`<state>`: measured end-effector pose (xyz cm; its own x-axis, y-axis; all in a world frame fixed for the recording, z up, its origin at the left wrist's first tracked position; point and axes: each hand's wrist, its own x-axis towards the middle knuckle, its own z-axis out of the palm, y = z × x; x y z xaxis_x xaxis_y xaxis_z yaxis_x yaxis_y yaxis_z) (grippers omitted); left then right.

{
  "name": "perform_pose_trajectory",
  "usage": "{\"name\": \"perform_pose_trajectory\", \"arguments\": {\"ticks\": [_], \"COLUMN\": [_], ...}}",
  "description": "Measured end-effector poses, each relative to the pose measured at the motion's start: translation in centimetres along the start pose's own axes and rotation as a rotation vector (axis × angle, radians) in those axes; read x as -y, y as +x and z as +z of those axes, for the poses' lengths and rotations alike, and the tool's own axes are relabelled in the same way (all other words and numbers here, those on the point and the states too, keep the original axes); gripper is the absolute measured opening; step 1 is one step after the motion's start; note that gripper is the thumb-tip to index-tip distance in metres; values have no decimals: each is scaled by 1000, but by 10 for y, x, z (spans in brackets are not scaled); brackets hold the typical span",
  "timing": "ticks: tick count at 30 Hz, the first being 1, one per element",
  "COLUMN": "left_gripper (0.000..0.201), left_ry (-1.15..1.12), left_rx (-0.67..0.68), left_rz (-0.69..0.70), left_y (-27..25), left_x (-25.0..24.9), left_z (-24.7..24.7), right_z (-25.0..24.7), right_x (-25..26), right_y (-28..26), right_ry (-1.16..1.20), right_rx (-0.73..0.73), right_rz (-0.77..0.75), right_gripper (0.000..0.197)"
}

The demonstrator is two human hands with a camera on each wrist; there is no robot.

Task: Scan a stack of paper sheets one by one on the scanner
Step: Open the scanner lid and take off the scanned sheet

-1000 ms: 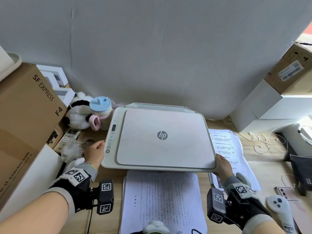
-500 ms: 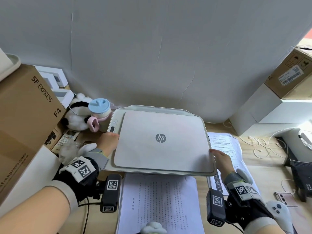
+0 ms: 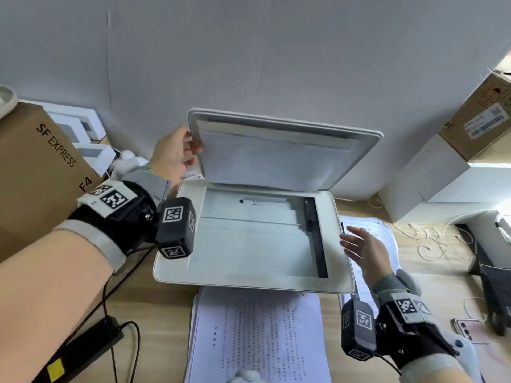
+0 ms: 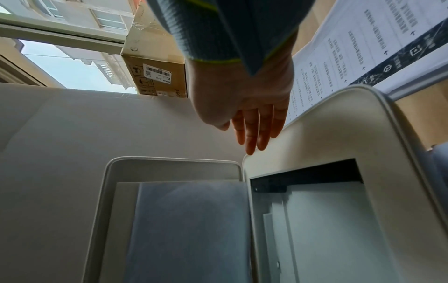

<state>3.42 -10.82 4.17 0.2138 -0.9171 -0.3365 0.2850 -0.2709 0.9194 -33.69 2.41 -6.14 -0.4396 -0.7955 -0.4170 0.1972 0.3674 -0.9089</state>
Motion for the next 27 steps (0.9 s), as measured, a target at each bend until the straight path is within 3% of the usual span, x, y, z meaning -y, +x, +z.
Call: {"name": "perform_pose_trajectory", "arguments": {"ticks": [5, 12, 16, 19, 23, 27], "left_gripper": [28, 28, 55, 59, 54, 20], "left_ry": [186, 311, 316, 364, 415, 373], "left_rx": [-111, -60, -158, -159, -38, 241], "left_rz": [114, 146, 170, 150, 83, -37], "left_y": [23, 44, 47, 45, 40, 15], "left_x": [-4, 5, 20, 33, 43, 49], "left_z": [25, 37, 37, 36, 41, 44], "right_z": [12, 18, 21, 21, 21, 16], "right_x": [8, 13, 13, 10, 6, 2], "right_y": [4, 15, 20, 21, 19, 17], "right_ry": [-48, -100, -101, -96, -91, -57], "right_rx": [83, 127, 126, 129, 134, 117], "right_rz": [32, 46, 62, 73, 85, 108], "right_gripper": [22, 26, 25, 24, 25, 23]}}
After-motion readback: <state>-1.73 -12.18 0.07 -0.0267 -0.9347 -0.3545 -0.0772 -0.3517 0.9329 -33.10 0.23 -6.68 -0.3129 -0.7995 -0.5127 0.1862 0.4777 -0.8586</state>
